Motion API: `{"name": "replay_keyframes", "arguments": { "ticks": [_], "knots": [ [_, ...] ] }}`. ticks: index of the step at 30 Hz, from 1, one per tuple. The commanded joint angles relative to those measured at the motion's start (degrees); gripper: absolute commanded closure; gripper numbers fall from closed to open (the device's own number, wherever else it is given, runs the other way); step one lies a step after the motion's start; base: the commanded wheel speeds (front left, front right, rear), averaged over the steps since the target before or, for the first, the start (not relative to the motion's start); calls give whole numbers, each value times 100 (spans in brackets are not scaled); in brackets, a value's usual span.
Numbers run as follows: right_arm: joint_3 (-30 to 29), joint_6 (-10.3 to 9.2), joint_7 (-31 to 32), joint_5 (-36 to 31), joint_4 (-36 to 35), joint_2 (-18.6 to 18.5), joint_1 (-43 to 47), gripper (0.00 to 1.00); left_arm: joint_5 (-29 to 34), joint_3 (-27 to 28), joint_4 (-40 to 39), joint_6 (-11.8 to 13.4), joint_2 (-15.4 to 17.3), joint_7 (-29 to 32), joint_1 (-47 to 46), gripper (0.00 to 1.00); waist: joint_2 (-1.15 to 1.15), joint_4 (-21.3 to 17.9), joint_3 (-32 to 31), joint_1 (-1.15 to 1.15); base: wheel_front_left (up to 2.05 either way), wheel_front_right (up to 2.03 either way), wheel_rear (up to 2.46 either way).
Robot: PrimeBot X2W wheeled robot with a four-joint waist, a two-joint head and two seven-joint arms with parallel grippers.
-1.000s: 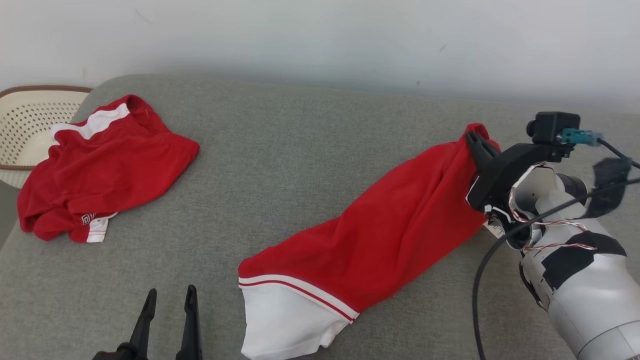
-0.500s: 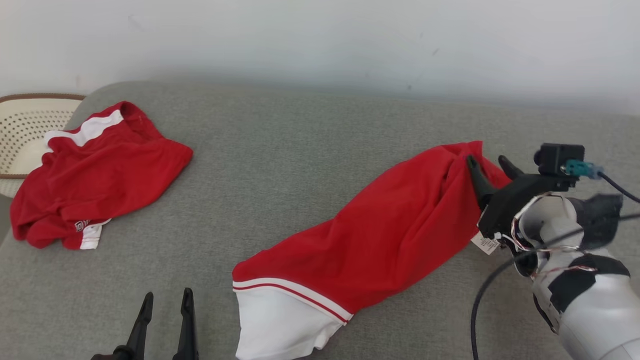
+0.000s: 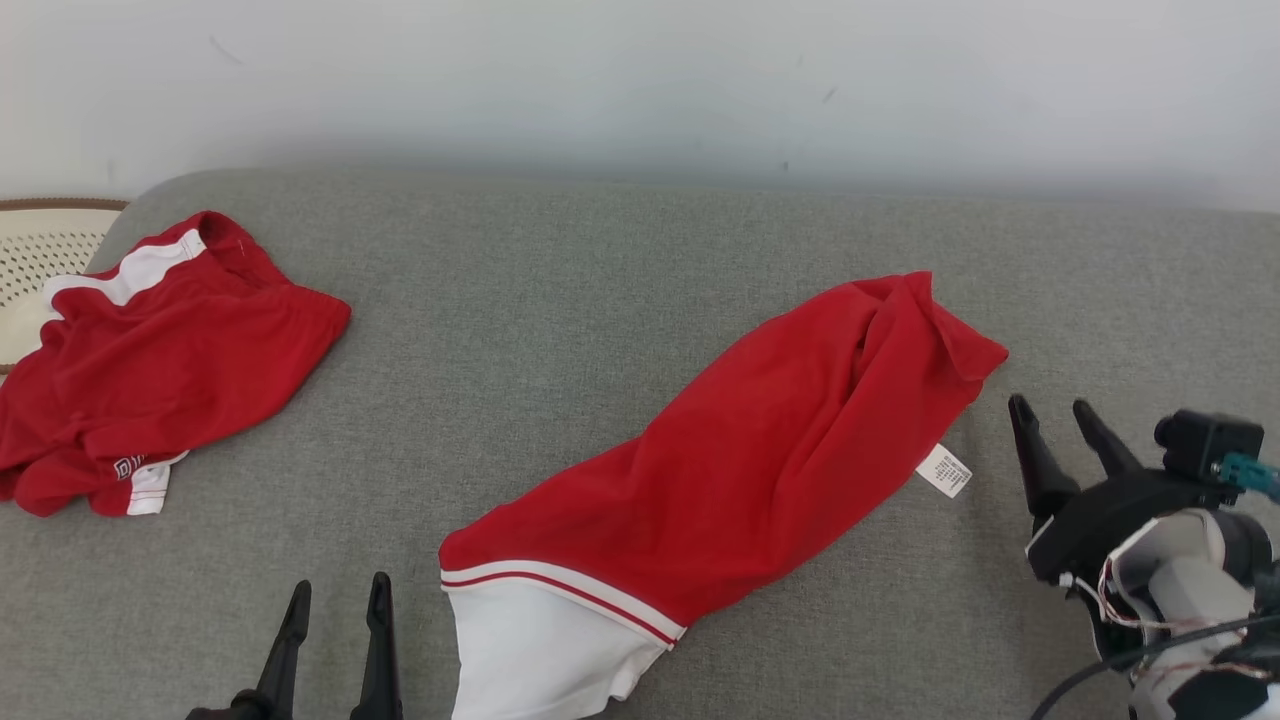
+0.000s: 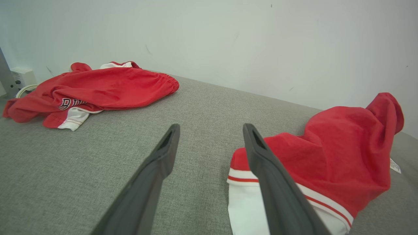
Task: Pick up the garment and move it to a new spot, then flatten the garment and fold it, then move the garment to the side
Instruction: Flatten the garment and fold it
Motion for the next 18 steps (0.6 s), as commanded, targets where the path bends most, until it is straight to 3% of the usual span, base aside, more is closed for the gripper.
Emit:
{"name": "replay_keyframes", "arguments": {
  "ticks": [1,9,18],
  "knots": [
    [-38,3,36,-15,-70,19,129,0,13,13,-7,10,2,-34,99,0,0,8,17,0,0,0,0],
    [-430,3,361,-265,-229,298,511,0,18,33,43,-29,2,-34,-37,0,0,48,81,0,0,0,0],
    [-629,3,688,-481,413,554,8,0,10,-62,49,-13,1,-35,-89,0,0,255,119,0,0,0,0]
  ]
}}
